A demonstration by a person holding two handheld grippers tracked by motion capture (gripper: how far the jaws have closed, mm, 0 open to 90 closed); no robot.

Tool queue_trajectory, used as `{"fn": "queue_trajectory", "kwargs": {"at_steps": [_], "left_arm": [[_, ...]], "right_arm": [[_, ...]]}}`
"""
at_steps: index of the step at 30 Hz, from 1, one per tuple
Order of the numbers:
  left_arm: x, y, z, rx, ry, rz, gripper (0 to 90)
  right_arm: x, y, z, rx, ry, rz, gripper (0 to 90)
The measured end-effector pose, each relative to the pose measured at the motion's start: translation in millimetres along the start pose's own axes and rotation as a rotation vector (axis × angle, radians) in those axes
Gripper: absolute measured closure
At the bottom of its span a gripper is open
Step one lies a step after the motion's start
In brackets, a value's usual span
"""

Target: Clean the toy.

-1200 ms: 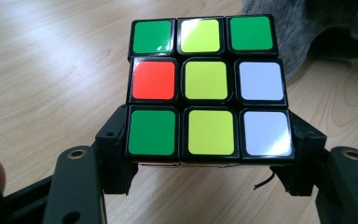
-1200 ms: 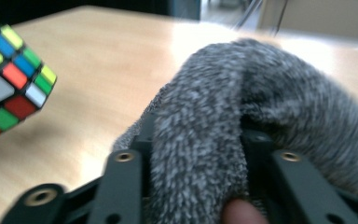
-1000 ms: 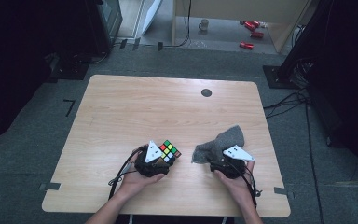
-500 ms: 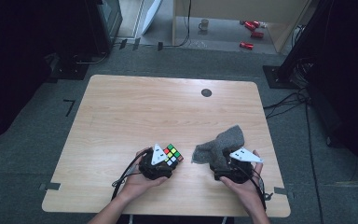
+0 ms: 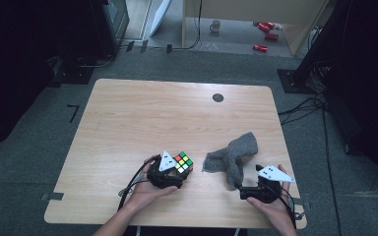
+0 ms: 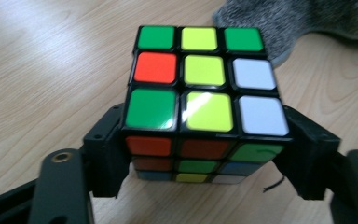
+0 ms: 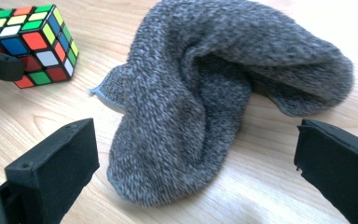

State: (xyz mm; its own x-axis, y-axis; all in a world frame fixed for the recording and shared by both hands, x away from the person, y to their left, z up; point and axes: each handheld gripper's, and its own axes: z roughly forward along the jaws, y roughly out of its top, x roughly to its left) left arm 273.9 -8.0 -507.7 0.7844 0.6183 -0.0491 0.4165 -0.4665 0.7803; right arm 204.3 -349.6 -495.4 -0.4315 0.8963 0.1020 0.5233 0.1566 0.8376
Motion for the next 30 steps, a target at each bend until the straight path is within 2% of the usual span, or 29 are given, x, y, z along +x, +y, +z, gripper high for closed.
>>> {"fn": "queue_trajectory", "kwargs": {"at_steps": [6,10,16,20,23,25,30], "left_arm": [[0.9,0.9,-9.8,-0.027,-0.024,0.002,17.8],[6.3,0.4,-20.2,-0.054,-0.024,-0.011,16.6],[17.9,-6.1,-33.2,-0.054,-0.015,-0.033,15.6],[26.8,-10.1,-44.7,-0.063,-0.002,-0.069,15.6],[36.8,-12.4,-55.7,-0.088,0.011,-0.133,15.6],[43.3,-16.5,-63.0,-0.095,0.032,-0.151,15.6],[59.1,-34.6,-79.5,-0.080,0.080,-0.179,15.6]], "right_arm": [[-14.4,-5.0,-7.4,-0.004,-0.004,0.016,0.0],[-25.9,-10.6,-9.2,0.013,-0.035,0.026,0.0],[-41.8,-16.7,-12.8,0.015,-0.070,0.064,0.0],[-48.5,-20.7,-13.5,0.023,-0.091,0.075,0.0],[-51.2,-22.7,-11.9,0.043,-0.107,0.085,0.0],[-51.5,-23.5,-10.2,0.058,-0.112,0.076,0.0],[-52.3,-25.4,-5.4,0.103,-0.129,0.087,0.0]]}}
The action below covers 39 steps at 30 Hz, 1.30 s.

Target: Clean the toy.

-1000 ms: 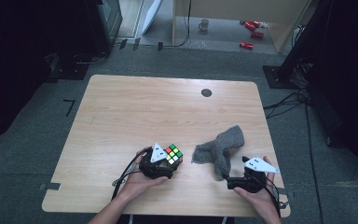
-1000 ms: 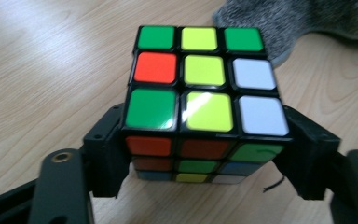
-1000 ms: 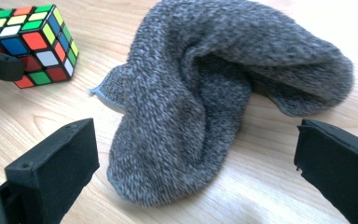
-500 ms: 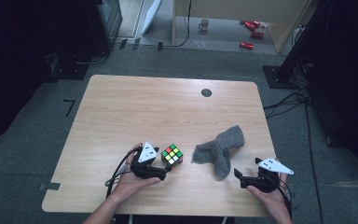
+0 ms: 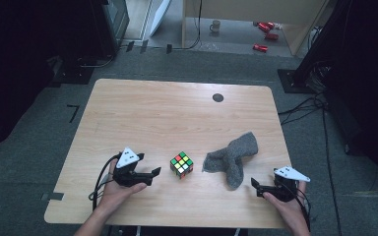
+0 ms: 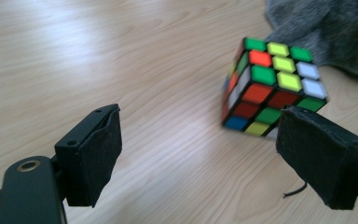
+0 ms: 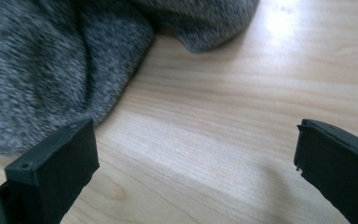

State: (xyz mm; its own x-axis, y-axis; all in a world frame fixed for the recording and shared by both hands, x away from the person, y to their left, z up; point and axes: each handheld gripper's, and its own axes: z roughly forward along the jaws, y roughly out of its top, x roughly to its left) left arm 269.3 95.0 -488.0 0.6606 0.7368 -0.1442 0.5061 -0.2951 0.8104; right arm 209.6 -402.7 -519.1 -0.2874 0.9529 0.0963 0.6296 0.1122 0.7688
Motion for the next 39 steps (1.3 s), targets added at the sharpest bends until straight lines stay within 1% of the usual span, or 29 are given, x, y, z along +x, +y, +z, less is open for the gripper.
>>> {"fn": "queue_trajectory", "kwargs": {"at_steps": [2,4,6,8,10,11,12,15,18,21,24,26,39], "left_arm": [[10.4,-6.1,-6.6,0.007,0.026,-0.025,15.6],[22.0,-12.3,-13.3,0.014,0.067,-0.050,15.6],[33.6,-18.6,-20.0,0.021,0.093,-0.080,15.6],[42.6,-24.6,-26.0,0.041,0.138,-0.080,15.6],[50.8,-30.6,-31.0,0.067,0.181,-0.071,15.7],[54.2,-33.3,-32.5,0.078,0.201,-0.076,15.7],[57.1,-35.4,-33.5,0.088,0.216,-0.078,15.9],[61.3,-38.5,-32.6,0.123,0.256,-0.062,16.0],[62.3,-40.8,-28.9,0.153,0.265,-0.059,15.9],[62.9,-41.4,-27.2,0.164,0.271,-0.062,15.9],[61.1,-41.9,-24.9,0.164,0.297,-0.043,16.0],[60.5,-42.3,-23.8,0.155,0.302,-0.047,15.7],[60.1,-41.5,-22.2,0.152,0.306,-0.051,15.7]], "right_arm": [[0.1,-0.8,1.2,0.017,-0.009,-0.002,0.0],[0.1,-2.2,3.3,0.035,-0.025,0.000,0.0],[0.1,-2.9,4.7,0.047,-0.036,0.001,0.0],[0.7,-2.8,4.5,0.045,-0.037,-0.003,0.0],[1.4,-2.9,5.4,0.054,-0.049,-0.004,0.0],[1.6,-2.9,5.8,0.058,-0.052,-0.004,0.0],[1.7,-2.8,6.2,0.064,-0.056,-0.003,0.0],[2.1,-2.6,7.1,0.072,-0.062,-0.009,0.0],[3.5,-2.5,8.7,0.089,-0.077,-0.020,0.0],[3.9,-2.5,8.8,0.090,-0.074,-0.027,0.0],[4.2,-2.5,8.9,0.089,-0.072,-0.036,0.0],[4.4,-2.5,8.9,0.090,-0.070,-0.034,0.0],[4.5,-2.5,8.8,0.090,-0.068,-0.035,0.0]]}}
